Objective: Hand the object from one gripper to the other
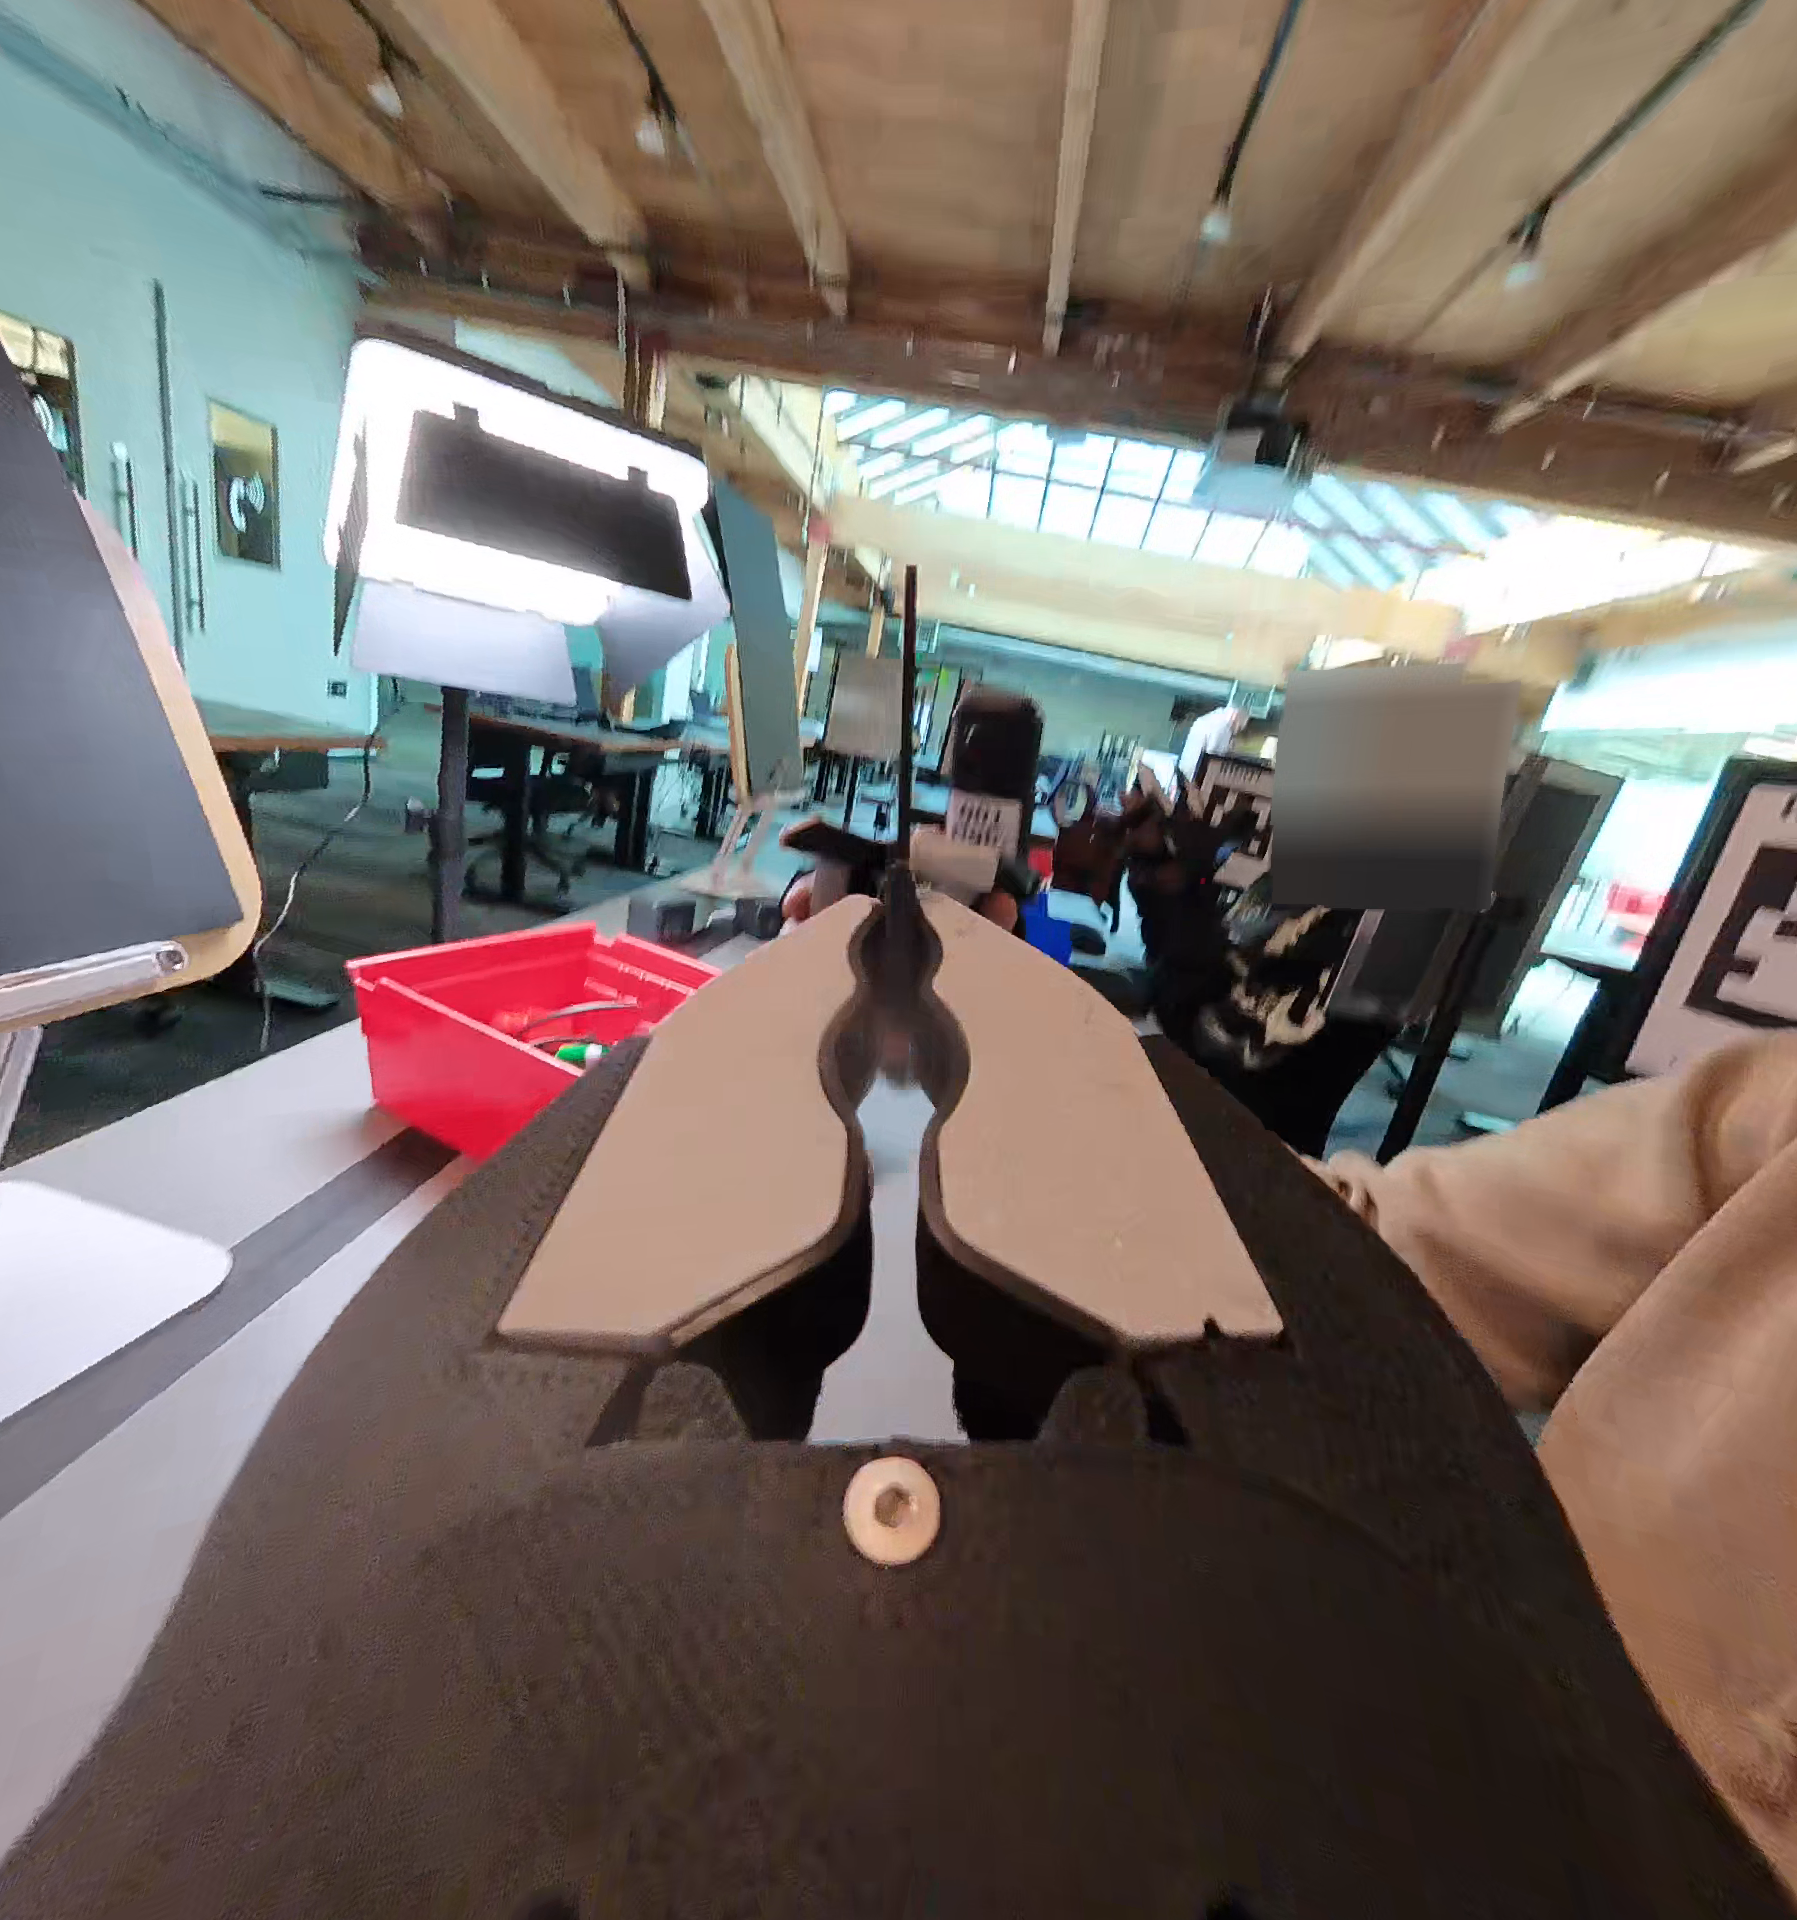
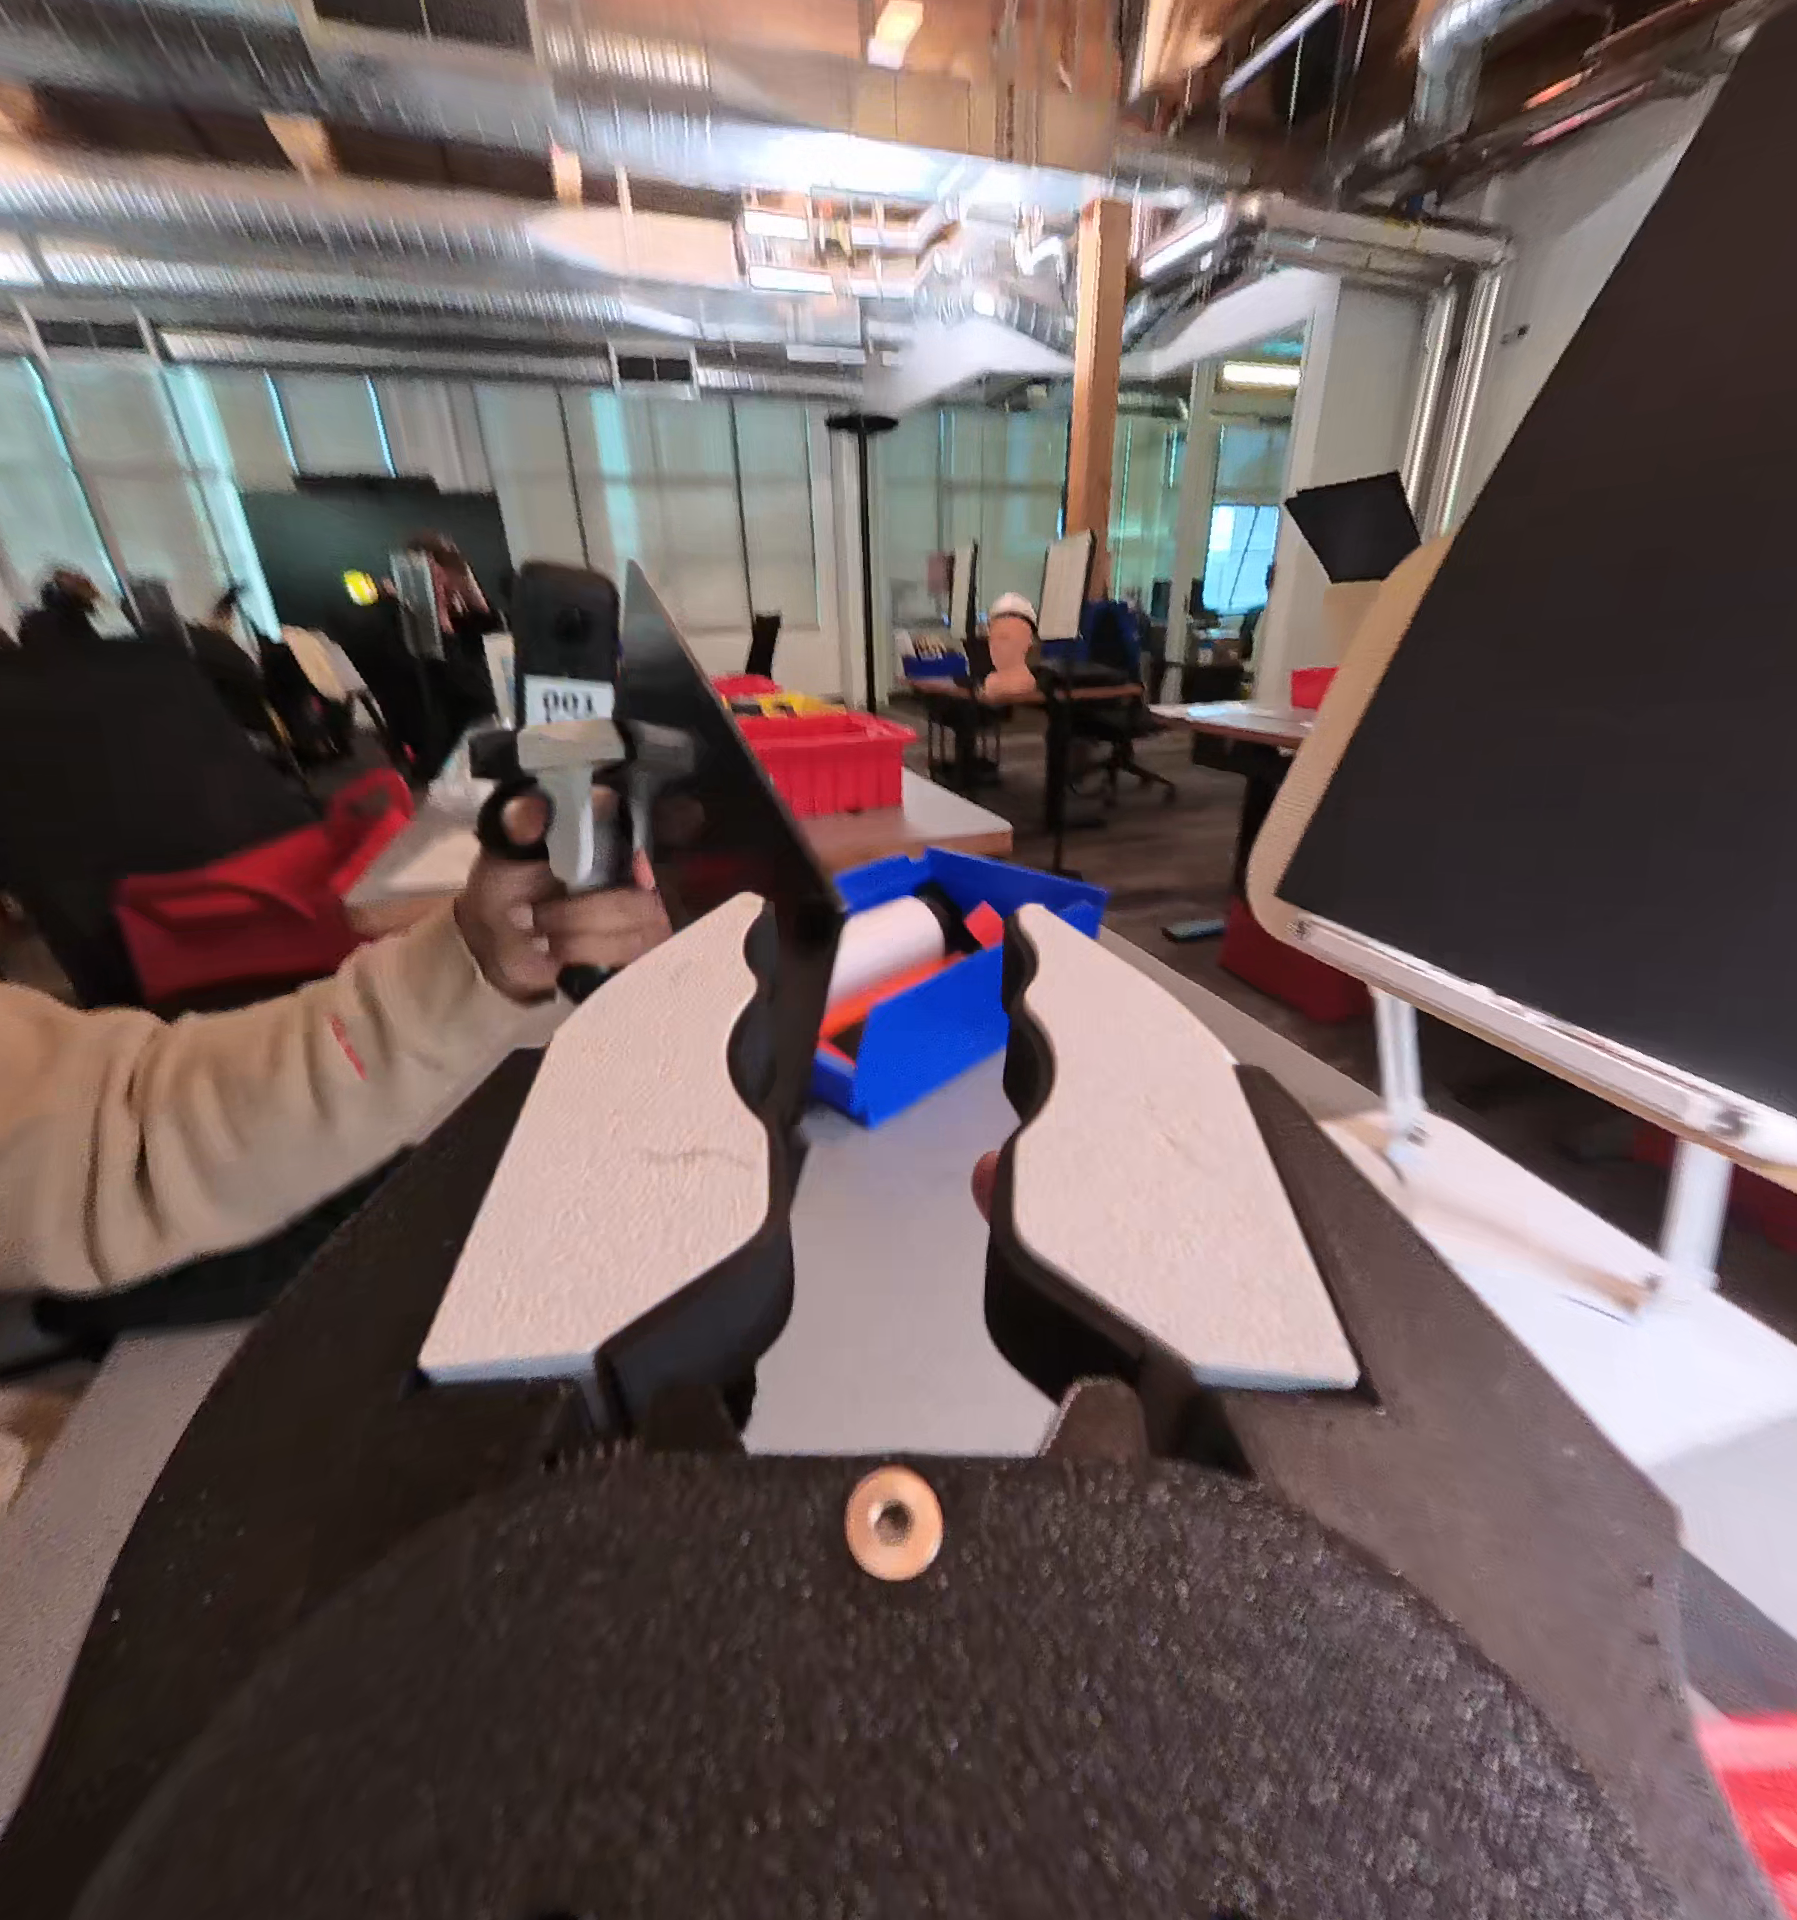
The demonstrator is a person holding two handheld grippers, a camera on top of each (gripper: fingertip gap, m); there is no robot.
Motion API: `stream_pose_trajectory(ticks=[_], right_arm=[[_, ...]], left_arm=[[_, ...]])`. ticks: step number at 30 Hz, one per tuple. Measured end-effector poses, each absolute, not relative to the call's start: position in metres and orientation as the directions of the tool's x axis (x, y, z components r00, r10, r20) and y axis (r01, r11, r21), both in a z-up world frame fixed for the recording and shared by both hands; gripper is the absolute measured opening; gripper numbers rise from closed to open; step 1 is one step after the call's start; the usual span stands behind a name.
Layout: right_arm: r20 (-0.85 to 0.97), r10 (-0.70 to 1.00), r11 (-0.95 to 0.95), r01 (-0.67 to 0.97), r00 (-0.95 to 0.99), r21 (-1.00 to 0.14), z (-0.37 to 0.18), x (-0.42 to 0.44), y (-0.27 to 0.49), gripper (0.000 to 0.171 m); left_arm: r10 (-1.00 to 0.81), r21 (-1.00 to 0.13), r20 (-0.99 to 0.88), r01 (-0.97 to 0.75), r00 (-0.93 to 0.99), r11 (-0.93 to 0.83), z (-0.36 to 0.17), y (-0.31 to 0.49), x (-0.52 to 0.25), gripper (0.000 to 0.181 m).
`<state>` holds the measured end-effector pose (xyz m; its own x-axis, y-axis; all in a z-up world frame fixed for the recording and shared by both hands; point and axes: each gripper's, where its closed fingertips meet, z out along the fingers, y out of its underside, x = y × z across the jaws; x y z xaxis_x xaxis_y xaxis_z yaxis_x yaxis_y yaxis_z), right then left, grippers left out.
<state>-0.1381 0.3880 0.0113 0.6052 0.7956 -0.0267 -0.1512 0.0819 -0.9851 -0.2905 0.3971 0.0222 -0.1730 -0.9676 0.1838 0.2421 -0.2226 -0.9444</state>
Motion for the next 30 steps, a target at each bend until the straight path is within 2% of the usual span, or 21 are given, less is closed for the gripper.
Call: stream_pose_trajectory(ticks=[6, 11, 15, 18, 20, 23, 27, 30], right_arm=[[-0.23, 0.874, -0.009, -0.459, 0.428, -0.888, 0.002, -0.191, 0.406, 0.052], [-0.312, 0.868, -0.073, -0.523, 0.386, -0.849, -0.017, -0.22, 0.413, 0.046], [-0.318, 0.872, -0.036, -0.599, 0.373, -0.8, -0.001, -0.256, 0.398, 0.043], [-0.296, 0.867, 0.028, -0.632, 0.402, -0.775, 0.016, -0.258, 0.385, 0.033], [-0.257, 0.863, 0.074, -0.612, 0.435, -0.787, 0.022, -0.252, 0.379, 0.007], [-0.207, 0.89, 0.067, -0.564, 0.407, -0.823, 0.03, -0.253, 0.37, 0.002], [-0.215, 0.91, 0.049, -0.606, 0.355, -0.794, 0.049, -0.237, 0.36, 0.001], [-0.231, 0.896, 0.049, -0.601, 0.379, -0.798, 0.05, -0.234, 0.363, 0.002]], left_arm=[[-0.949, -0.862, 0.276, 0.397, -0.155, -0.315, 0.034, 0.422, -0.308, 0.003], [-0.922, -0.725, 0.322, 0.571, -0.216, -0.387, 0.047, 0.428, -0.321, 0.002], [-0.893, -0.645, 0.339, 0.617, -0.297, -0.45, 0.033, 0.406, -0.291, 0.002], [-0.886, -0.653, 0.336, 0.599, -0.319, -0.463, 0.024, 0.385, -0.269, 0.002], [-0.887, -0.654, 0.336, 0.599, -0.316, -0.461, 0.026, 0.379, -0.266, 0.002], [-0.908, -0.705, 0.294, 0.574, -0.299, -0.417, 0.029, 0.372, -0.264, 0.004], [-0.897, -0.706, 0.285, 0.559, -0.338, -0.435, 0.033, 0.367, -0.266, 0.022], [-0.915, -0.738, 0.263, 0.547, -0.306, -0.395, 0.029, 0.359, -0.256, 0.021]])
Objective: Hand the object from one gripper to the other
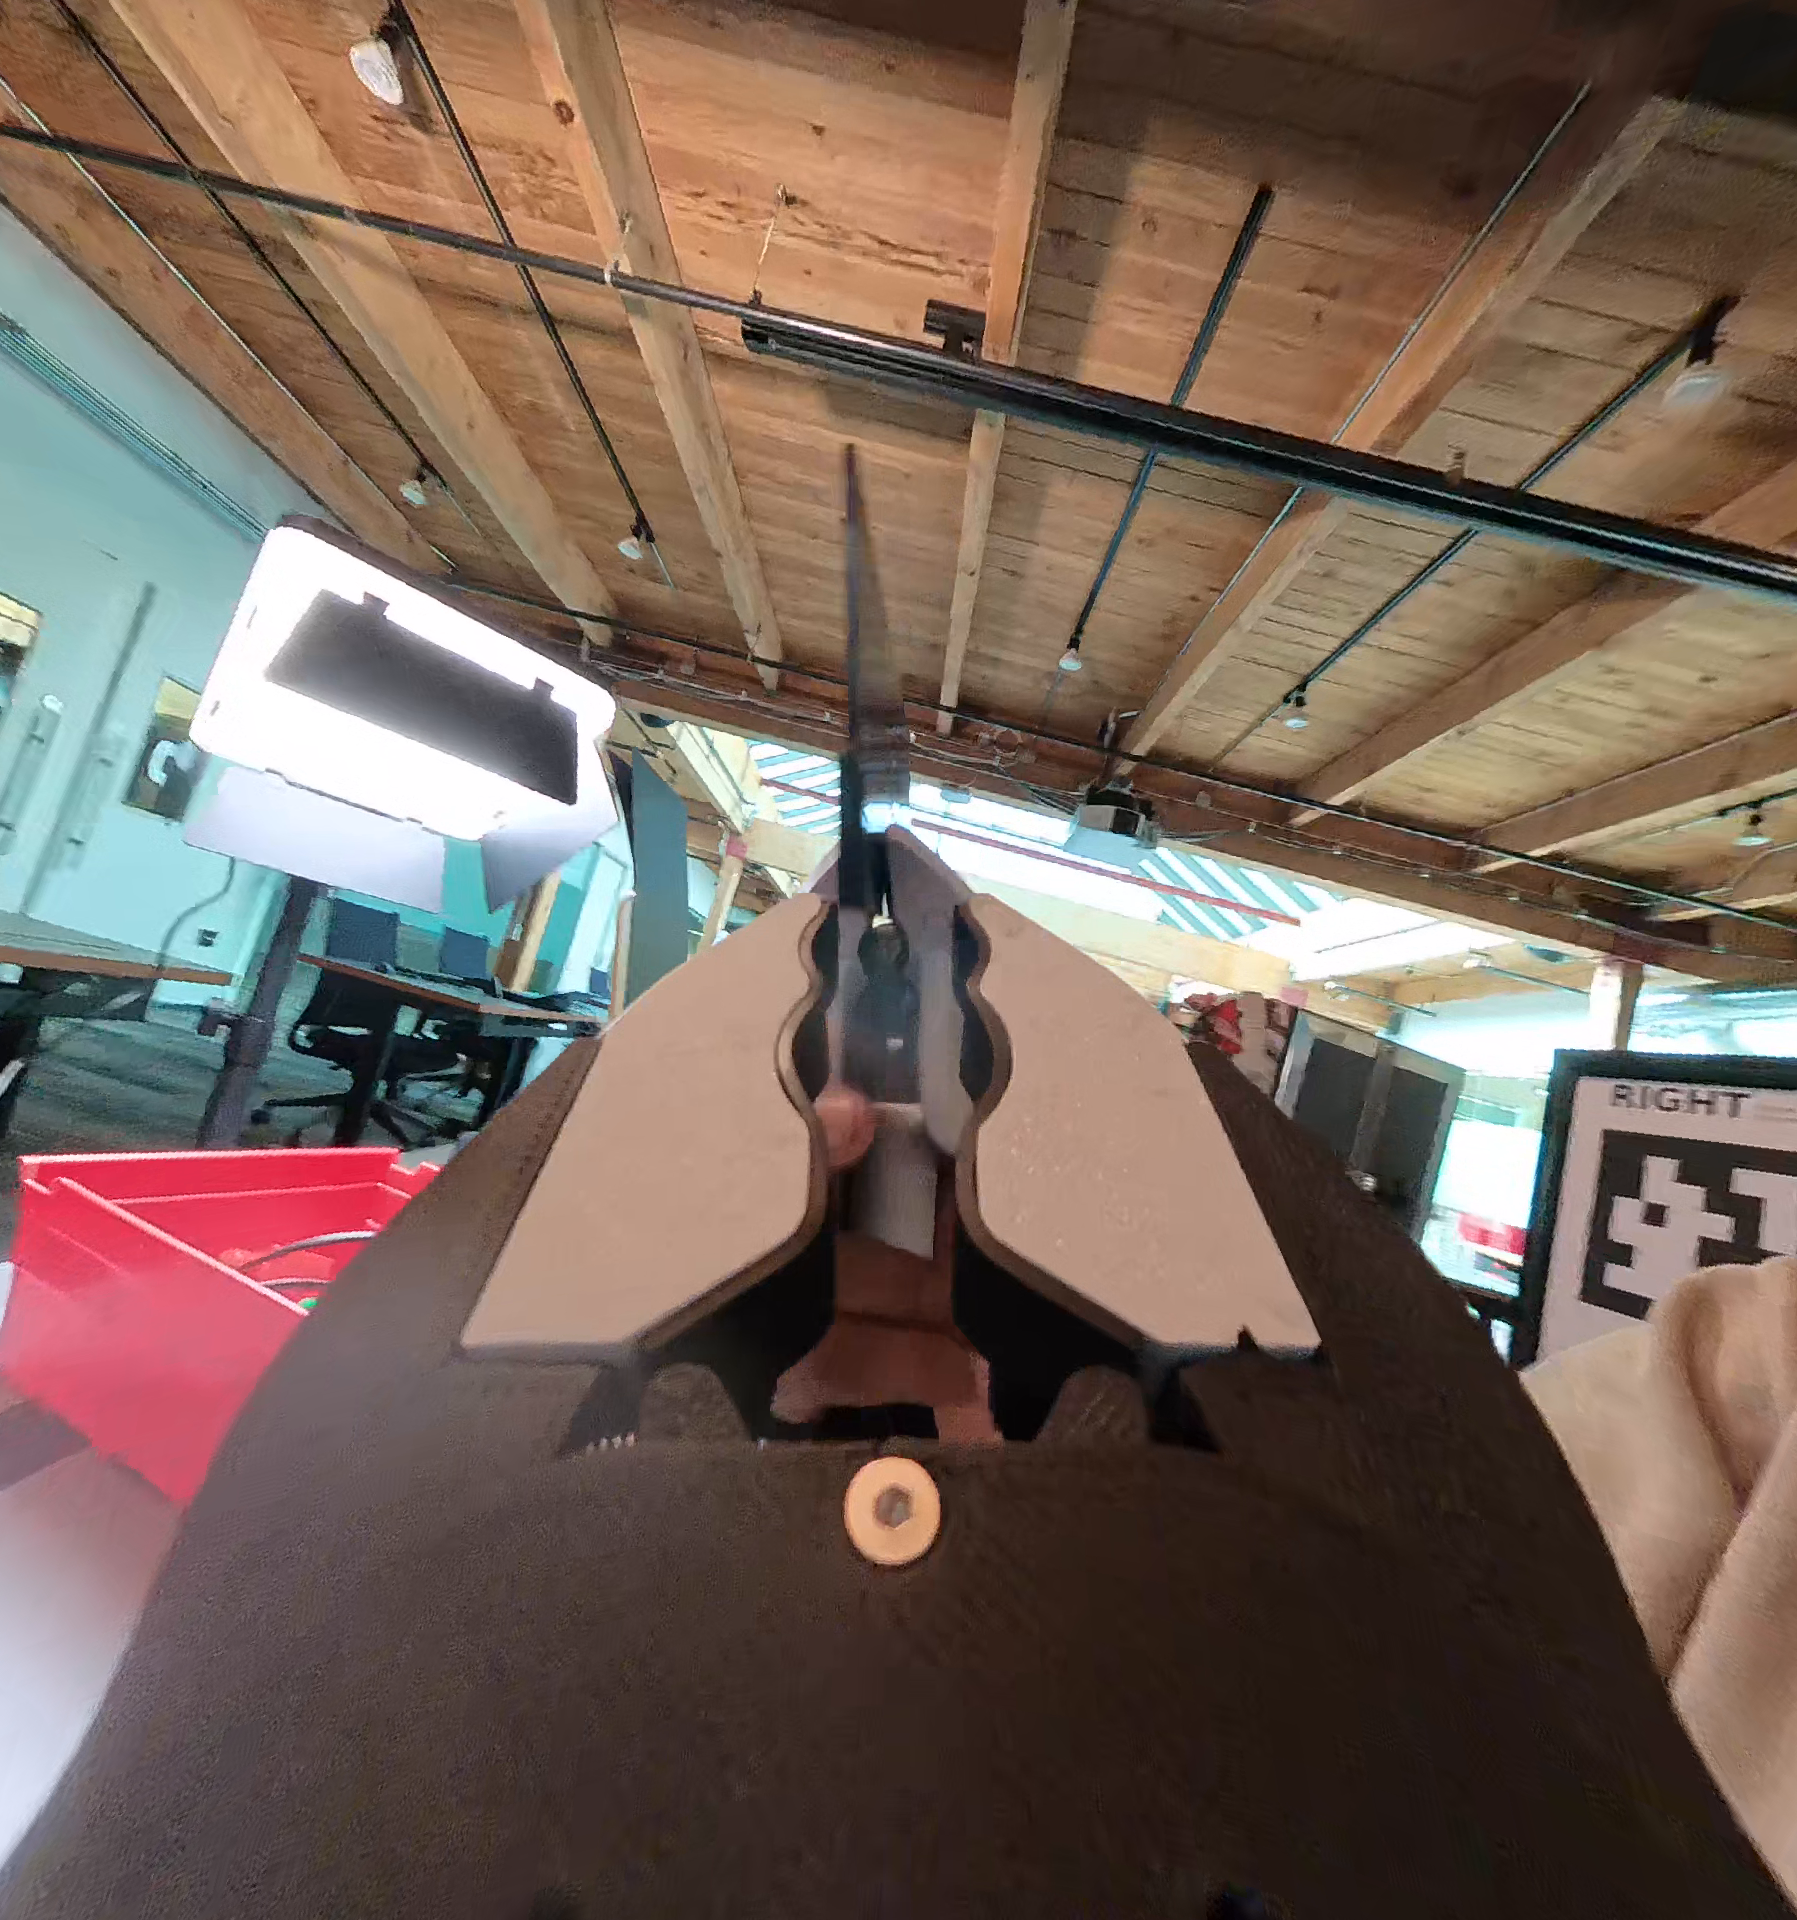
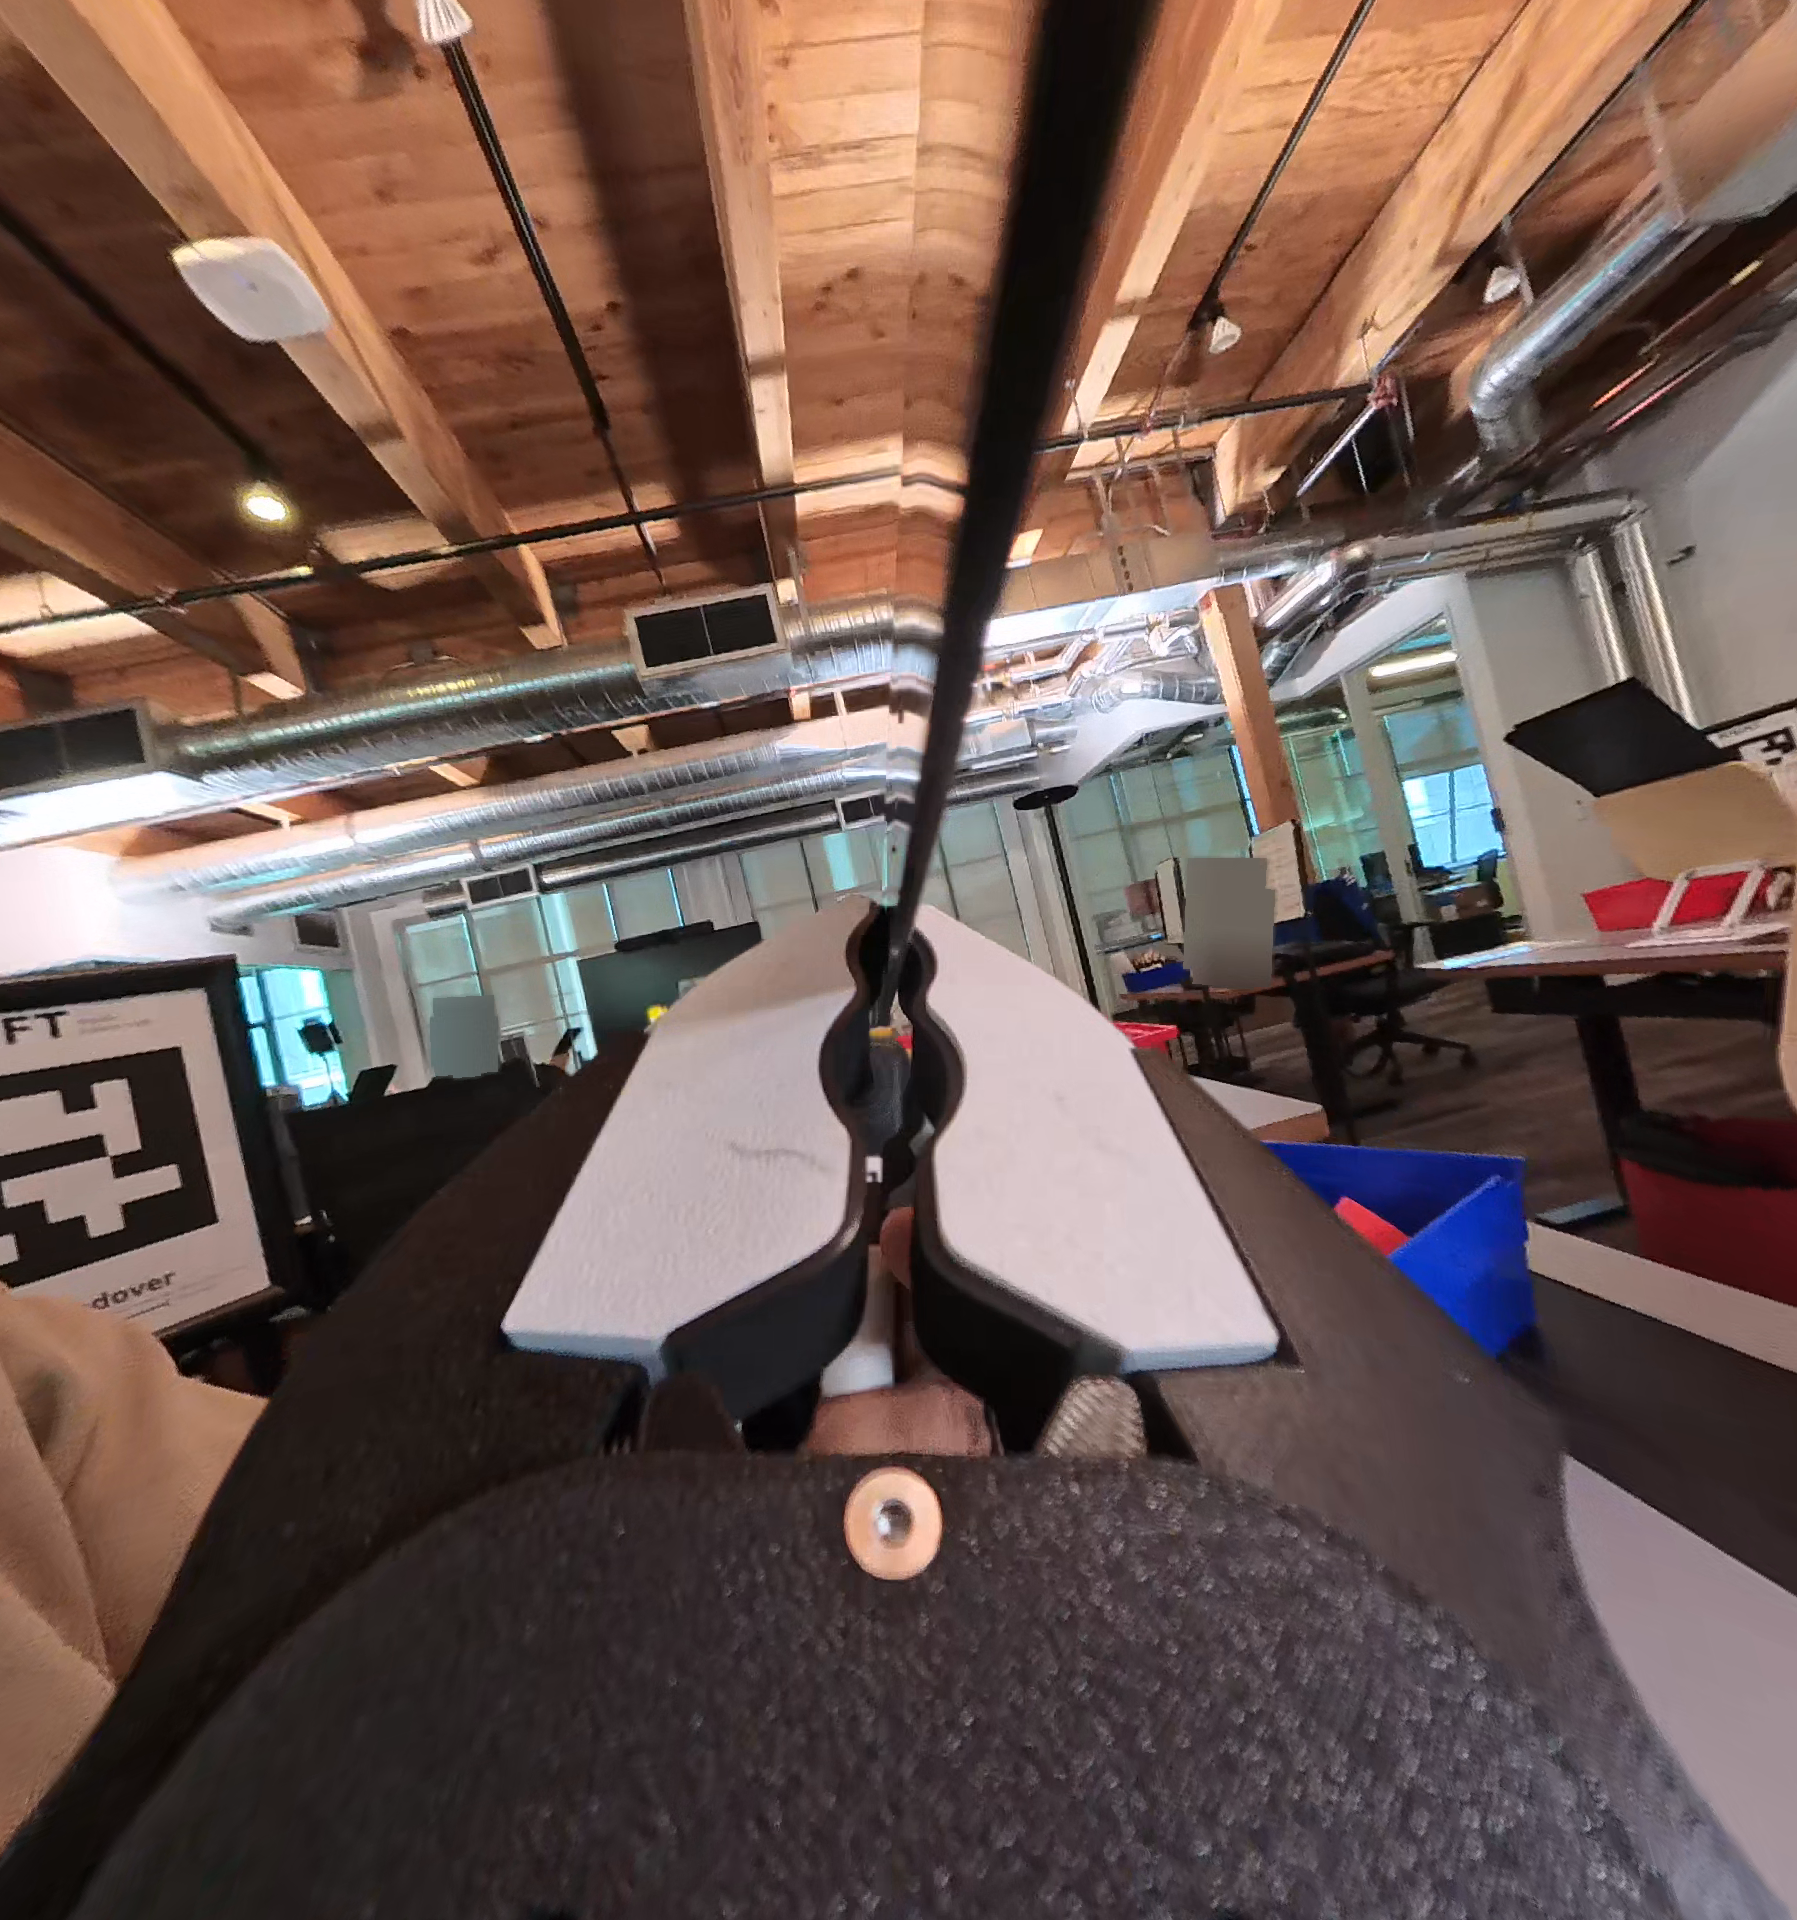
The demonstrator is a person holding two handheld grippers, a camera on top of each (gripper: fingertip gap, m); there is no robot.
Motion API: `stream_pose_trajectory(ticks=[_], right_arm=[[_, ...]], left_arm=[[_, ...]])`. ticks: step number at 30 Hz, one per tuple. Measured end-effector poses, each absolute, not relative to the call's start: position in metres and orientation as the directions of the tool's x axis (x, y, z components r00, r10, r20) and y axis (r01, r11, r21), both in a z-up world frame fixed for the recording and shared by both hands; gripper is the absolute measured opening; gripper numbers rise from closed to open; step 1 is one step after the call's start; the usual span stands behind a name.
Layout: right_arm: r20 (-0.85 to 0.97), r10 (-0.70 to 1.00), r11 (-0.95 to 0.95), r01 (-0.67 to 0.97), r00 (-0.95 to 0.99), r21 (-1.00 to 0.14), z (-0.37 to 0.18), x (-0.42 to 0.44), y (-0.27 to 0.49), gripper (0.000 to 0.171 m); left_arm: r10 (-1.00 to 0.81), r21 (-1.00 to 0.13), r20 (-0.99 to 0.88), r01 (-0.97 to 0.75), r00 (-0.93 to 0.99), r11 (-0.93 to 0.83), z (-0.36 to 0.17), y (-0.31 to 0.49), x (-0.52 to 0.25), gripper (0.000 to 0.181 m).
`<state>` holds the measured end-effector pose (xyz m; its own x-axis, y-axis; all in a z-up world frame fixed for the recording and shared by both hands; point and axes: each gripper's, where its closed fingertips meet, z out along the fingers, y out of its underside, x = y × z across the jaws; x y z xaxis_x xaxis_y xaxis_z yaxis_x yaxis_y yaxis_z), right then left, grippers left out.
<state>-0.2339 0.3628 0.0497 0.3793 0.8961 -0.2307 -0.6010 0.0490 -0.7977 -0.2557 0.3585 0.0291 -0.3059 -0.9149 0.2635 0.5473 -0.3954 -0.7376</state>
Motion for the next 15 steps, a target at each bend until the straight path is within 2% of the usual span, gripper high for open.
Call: stream_pose_trajectory(ticks=[3, 5, 7, 11, 15], right_arm=[[-0.265, 0.896, -0.03, -0.55, 0.355, -0.835, 0.037, -0.254, 0.368, 0.002], [-0.299, 0.889, -0.064, -0.552, 0.348, -0.831, 0.034, -0.257, 0.371, 0.002], [-0.299, 0.879, -0.047, -0.557, 0.371, -0.829, 0.035, -0.25, 0.375, 0.006], [-0.372, 0.853, -0.031, -0.677, 0.365, -0.735, 0.045, -0.215, 0.382, 0.014], [-0.351, 0.864, -0.011, -0.685, 0.36, -0.729, 0.051, -0.216, 0.377, 0.002]], left_arm=[[-0.935, -0.716, 0.272, 0.601, -0.229, -0.355, 0.033, 0.365, -0.26, 0.003], [-0.93, -0.722, 0.287, 0.587, -0.23, -0.368, 0.032, 0.37, -0.263, 0.003], [-0.925, -0.663, 0.306, 0.647, -0.225, -0.377, 0.039, 0.38, -0.277, 0.002], [-0.93, -0.644, 0.303, 0.674, -0.209, -0.361, 0.043, 0.391, -0.289, 0.002], [-0.927, -0.619, 0.318, 0.696, -0.201, -0.363, 0.042, 0.392, -0.287, 0.003]])
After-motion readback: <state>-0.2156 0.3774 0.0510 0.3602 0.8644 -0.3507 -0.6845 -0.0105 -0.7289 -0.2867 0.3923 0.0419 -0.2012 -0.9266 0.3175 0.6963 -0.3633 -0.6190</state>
